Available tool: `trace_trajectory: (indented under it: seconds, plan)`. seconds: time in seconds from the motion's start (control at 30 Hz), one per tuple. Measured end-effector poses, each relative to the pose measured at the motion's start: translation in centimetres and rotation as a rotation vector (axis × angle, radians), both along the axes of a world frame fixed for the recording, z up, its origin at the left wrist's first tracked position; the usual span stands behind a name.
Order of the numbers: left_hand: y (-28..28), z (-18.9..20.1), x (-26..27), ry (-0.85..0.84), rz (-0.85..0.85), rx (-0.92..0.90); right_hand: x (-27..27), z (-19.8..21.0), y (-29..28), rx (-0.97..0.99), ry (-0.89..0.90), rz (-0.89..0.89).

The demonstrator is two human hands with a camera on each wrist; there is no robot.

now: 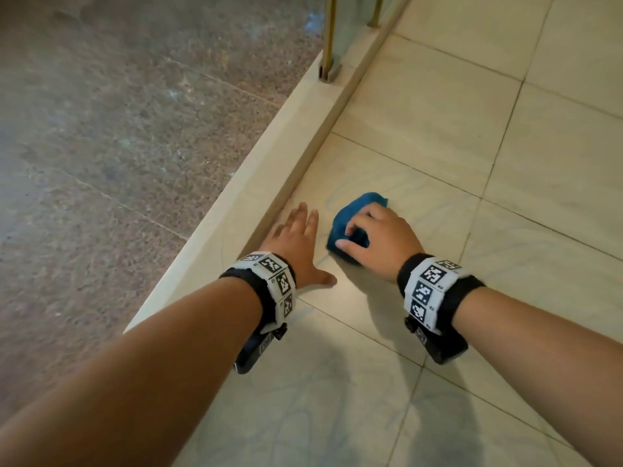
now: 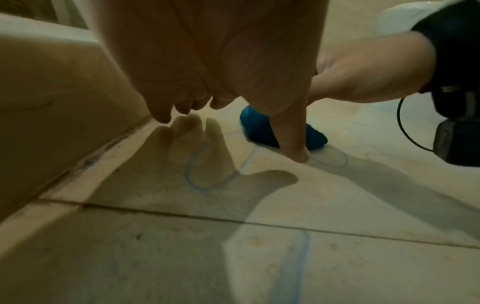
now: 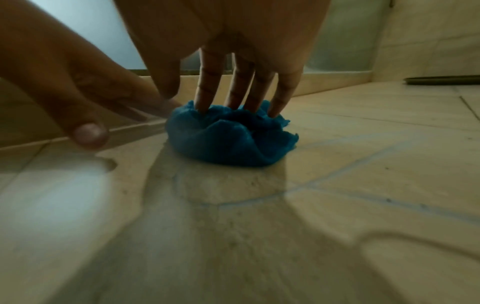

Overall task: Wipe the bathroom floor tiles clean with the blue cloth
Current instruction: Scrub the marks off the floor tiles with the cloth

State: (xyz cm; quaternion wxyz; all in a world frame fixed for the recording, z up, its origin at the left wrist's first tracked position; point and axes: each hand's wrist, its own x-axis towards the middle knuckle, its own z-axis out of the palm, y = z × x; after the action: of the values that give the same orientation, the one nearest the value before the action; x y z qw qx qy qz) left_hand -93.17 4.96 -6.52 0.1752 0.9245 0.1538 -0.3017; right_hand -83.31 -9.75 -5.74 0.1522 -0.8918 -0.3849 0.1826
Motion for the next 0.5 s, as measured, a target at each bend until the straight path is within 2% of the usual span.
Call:
trace_trajectory:
  seconds: [0.07,0.17,0.27,0.33,0.43,0.5]
  plan:
    - [0.2,-0.2,0.2,0.008,-0.007,0.012,0.5,-0.1,0.5,0.039,-0.037,-0.038]
    - [0.2,-0.8,0.2,0.025,-0.046,0.059,0.2,-0.5,1.3,-0.001,0.073,-0.095]
    - [0.2,-1.6,-0.1,0.032,-0.069,0.081,-1.0,-1.9,1.7,-0.095,0.061,0.027]
    - [0.3,-1.9,0.1,0.030,-0.067,0.082,0.6,-2.1,2.0,-0.092,0.029,0.089]
    - [0.3,-1.9,0.1,0.022,-0.040,0.059,4.5,-1.8,3.1,-0.119,0.025,-0.115]
    - [0.2,-1.8,0.1,0.028,-0.035,0.056,4.0,-1.7,3.9,-0.191,0.009,-0.127]
